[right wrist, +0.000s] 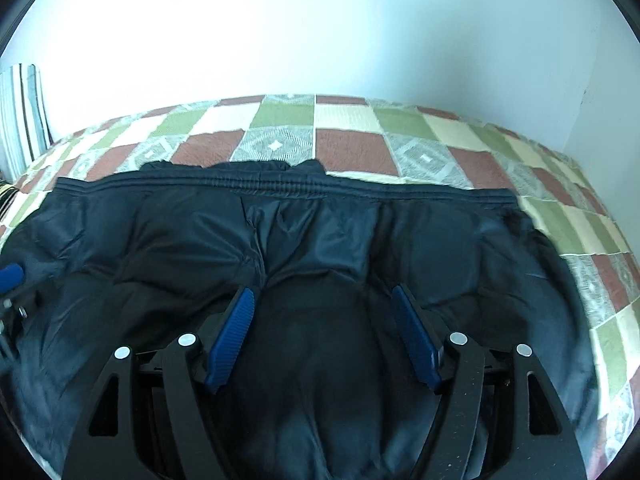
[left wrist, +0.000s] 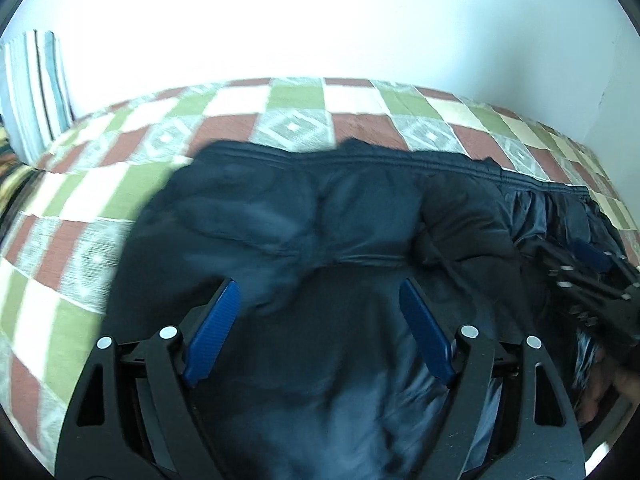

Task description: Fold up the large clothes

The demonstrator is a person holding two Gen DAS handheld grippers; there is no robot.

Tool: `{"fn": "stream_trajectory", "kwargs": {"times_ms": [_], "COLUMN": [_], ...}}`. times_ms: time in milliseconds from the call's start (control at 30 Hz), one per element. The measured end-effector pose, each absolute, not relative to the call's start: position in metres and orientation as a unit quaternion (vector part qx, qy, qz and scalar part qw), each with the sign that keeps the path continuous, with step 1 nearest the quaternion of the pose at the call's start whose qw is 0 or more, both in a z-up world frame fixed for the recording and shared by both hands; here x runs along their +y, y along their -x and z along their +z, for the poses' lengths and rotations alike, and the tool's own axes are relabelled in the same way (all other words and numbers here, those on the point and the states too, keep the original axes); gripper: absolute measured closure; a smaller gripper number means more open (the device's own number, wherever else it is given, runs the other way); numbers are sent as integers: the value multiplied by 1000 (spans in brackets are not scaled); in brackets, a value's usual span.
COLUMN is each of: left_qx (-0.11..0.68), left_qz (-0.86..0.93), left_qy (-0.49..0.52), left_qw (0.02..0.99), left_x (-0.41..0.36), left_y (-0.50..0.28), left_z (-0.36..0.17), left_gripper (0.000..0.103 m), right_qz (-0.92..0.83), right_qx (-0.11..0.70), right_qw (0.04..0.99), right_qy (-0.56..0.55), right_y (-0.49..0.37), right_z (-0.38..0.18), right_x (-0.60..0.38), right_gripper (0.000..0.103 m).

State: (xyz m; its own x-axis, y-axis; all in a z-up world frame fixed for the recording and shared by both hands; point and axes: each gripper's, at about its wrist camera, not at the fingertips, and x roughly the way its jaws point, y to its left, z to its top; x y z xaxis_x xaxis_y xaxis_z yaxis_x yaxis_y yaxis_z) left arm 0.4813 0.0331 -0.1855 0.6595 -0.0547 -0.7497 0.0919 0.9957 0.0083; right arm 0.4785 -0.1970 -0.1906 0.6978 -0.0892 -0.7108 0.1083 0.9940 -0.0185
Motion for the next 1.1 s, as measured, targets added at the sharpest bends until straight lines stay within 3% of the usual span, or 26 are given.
{"fn": "stream_trajectory", "kwargs": {"times_ms": [200, 433, 1100], "left_qx": [410, 450, 503], "left_qz": [-11, -32, -80], "left_qy": [-30, 32, 94], "left_qw": [912, 892, 856], "left_x": [90, 144, 151], "left_y": [-463, -456, -468], "left_z": [-176, -193, -244], "left_gripper": [17, 16, 7], "right_qz": [-59, -93, -100], "right_qx": [381, 393, 447], "right_qw": [923, 915, 884], "right_qy": [-11, -23, -96], "right_y": [-446, -422, -422], "right_z": [-171, -169, -221], "right_x": [-234, -289, -351], "right_gripper": [29, 29, 13]}}
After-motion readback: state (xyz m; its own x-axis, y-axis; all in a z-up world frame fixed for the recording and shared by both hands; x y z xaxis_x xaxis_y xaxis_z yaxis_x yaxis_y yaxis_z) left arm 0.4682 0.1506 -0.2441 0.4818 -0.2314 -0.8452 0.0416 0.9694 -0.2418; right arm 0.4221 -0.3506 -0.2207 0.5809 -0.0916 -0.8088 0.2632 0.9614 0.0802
